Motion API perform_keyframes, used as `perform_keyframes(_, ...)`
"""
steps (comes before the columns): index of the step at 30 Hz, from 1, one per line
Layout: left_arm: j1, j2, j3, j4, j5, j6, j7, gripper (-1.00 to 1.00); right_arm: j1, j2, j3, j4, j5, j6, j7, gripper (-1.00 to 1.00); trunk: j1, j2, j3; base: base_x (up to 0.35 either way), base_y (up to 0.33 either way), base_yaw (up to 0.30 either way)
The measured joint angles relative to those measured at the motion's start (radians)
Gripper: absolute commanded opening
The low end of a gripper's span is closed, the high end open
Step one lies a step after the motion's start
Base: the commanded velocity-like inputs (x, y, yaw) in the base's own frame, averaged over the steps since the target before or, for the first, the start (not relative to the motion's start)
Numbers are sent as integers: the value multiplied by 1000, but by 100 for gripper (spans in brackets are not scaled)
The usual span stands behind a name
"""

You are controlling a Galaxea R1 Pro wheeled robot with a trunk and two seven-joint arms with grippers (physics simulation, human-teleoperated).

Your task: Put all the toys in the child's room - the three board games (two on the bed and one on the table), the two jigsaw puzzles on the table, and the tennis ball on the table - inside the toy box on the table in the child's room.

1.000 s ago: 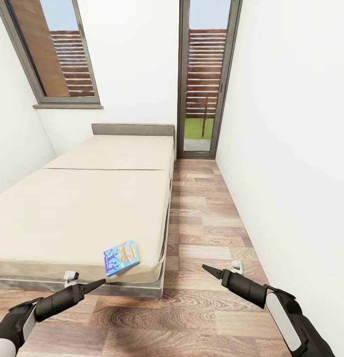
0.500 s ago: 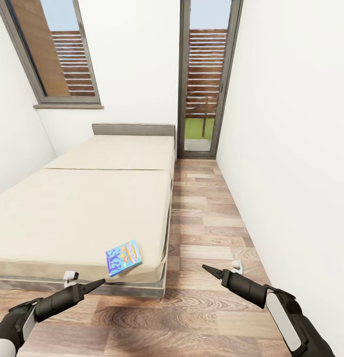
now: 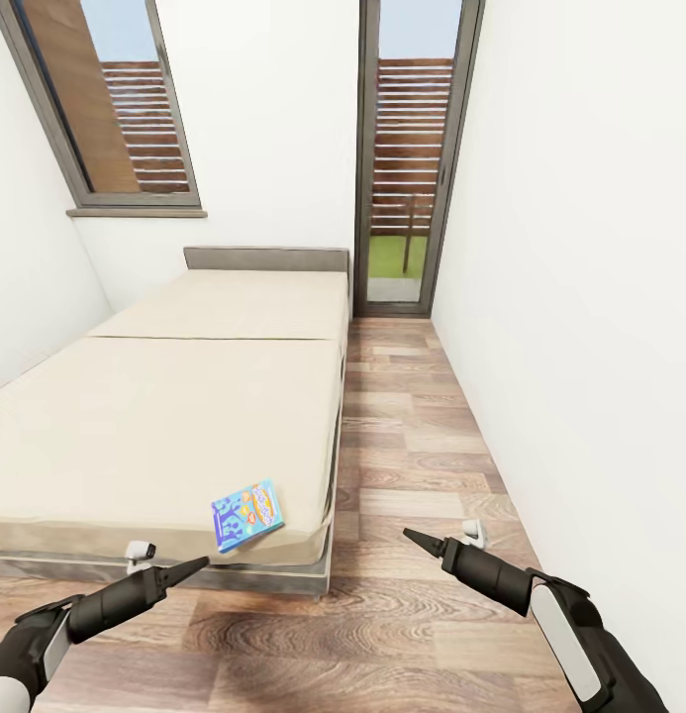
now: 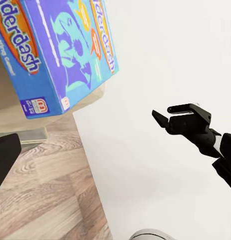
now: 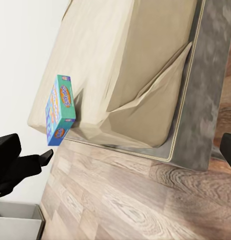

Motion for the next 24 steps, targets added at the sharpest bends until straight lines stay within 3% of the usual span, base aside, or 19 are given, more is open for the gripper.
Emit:
perform_keyframes(11,0,12,33,1,0,1,0,100,0,0,0,0,0,0,0,100,0,0,0,23,23,0)
perform_keyframes(24,0,14,41,1,0,0,0,100,0,0,0,0,1,0,0,100,0,0,0,4,3,0)
